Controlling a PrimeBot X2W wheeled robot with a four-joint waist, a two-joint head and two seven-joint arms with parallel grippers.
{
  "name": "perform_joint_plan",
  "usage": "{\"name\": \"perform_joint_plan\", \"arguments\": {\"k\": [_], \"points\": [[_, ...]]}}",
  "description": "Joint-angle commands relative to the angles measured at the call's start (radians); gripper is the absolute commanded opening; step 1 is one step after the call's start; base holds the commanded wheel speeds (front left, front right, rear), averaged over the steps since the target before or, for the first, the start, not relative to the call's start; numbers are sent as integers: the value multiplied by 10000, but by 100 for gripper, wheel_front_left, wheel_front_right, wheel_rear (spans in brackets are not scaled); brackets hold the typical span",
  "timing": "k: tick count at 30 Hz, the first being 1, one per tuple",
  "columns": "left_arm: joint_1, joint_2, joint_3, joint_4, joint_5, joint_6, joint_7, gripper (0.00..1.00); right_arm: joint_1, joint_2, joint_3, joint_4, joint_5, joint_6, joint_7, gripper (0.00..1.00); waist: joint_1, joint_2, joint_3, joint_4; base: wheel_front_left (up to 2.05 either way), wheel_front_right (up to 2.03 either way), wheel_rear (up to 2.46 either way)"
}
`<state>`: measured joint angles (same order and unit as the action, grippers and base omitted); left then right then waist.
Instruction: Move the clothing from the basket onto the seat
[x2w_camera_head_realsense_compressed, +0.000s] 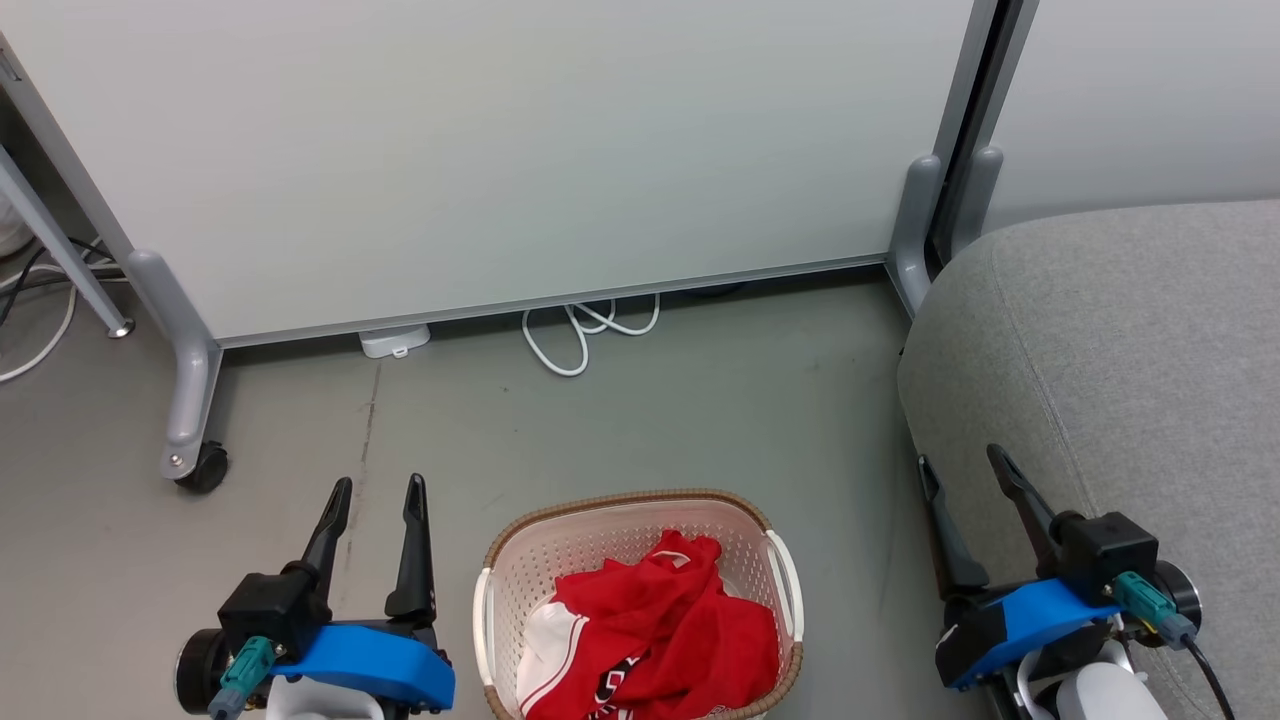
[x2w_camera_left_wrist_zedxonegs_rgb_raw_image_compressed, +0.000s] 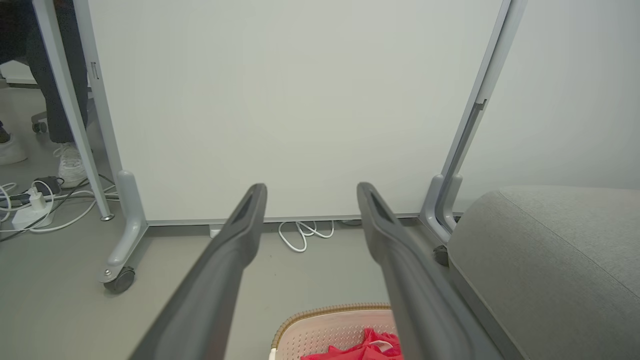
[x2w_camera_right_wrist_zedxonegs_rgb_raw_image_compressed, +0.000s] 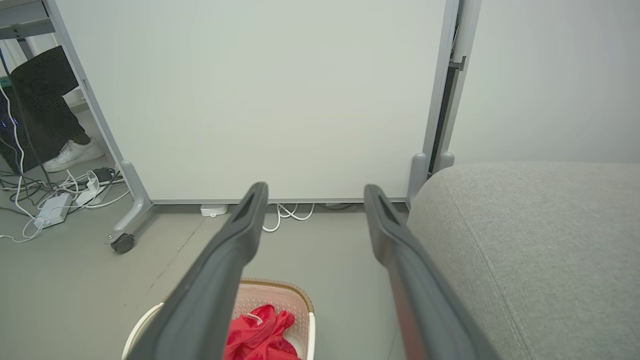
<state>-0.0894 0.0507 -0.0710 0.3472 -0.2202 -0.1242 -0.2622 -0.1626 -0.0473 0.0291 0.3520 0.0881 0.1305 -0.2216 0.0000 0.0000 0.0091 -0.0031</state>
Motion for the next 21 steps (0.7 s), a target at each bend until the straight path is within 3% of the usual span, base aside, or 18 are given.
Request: {"name": "perform_joint_plan", "arguments": {"k": [1, 12, 21], "points": [[-134, 2, 30, 15, 16, -46, -41, 100, -113, -56, -10, -17, -60, 4, -30, 100, 0, 0, 8, 4, 0, 0, 0], [-176, -1, 31, 42, 34, -63, -35, 100, -173, -55, 48, 21, 66, 4, -19, 100, 0, 0, 122, -34, 0, 0, 0], [-347, 20, 74, 91, 65, -67, -35, 100, -451, -51, 298, -119, 150, 4, -55, 100, 0, 0, 794, -455, 0, 0, 0]]}}
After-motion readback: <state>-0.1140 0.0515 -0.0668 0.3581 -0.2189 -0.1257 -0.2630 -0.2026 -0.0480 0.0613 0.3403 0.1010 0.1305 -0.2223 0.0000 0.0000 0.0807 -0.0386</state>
